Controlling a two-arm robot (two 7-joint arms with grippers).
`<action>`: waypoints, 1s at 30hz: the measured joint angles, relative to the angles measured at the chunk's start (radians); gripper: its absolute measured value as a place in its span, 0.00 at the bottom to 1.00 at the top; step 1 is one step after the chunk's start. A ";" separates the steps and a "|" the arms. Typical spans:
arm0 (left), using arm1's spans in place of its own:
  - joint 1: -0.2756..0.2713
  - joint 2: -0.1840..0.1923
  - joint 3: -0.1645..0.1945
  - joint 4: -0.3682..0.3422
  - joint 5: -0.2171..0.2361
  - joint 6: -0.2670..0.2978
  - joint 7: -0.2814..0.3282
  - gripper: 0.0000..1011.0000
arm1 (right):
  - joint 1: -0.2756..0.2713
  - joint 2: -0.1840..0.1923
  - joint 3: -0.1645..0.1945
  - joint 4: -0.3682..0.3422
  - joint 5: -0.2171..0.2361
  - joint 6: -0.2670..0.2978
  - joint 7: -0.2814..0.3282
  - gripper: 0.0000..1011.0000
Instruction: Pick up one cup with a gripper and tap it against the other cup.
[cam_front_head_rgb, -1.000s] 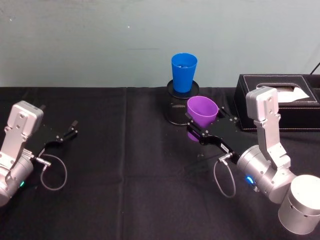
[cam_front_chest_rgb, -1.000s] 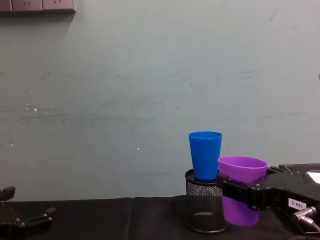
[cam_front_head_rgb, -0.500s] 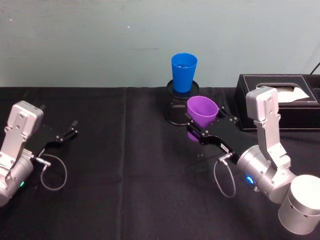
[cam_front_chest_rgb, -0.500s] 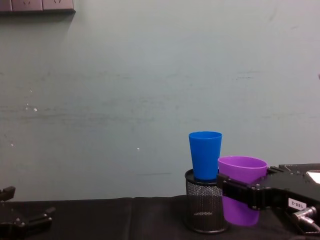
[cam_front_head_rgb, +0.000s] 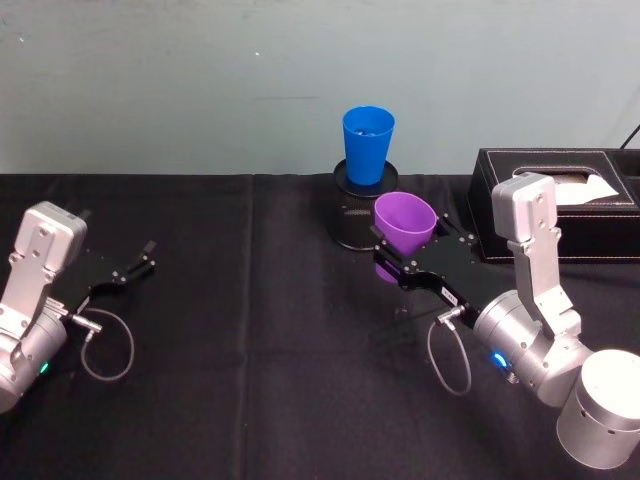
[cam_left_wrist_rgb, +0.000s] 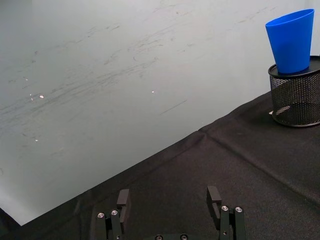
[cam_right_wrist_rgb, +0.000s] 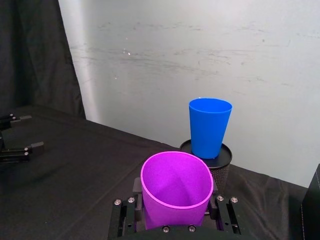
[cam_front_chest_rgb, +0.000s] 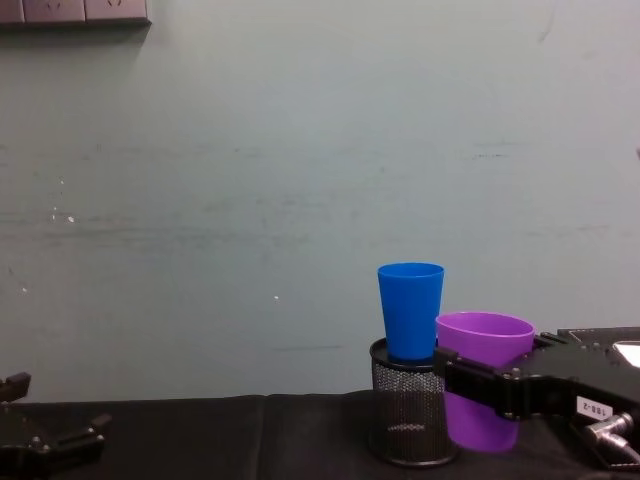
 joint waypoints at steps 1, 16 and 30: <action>0.000 0.000 0.000 0.000 0.000 0.000 0.000 0.99 | 0.000 0.000 0.000 0.000 0.000 0.000 0.000 0.71; 0.000 0.000 0.000 0.000 0.000 0.000 0.000 0.99 | 0.000 0.000 0.000 0.000 0.000 0.000 0.000 0.71; 0.000 0.000 0.000 0.000 0.000 0.000 0.000 0.99 | 0.000 0.000 0.000 0.000 0.000 0.000 0.000 0.71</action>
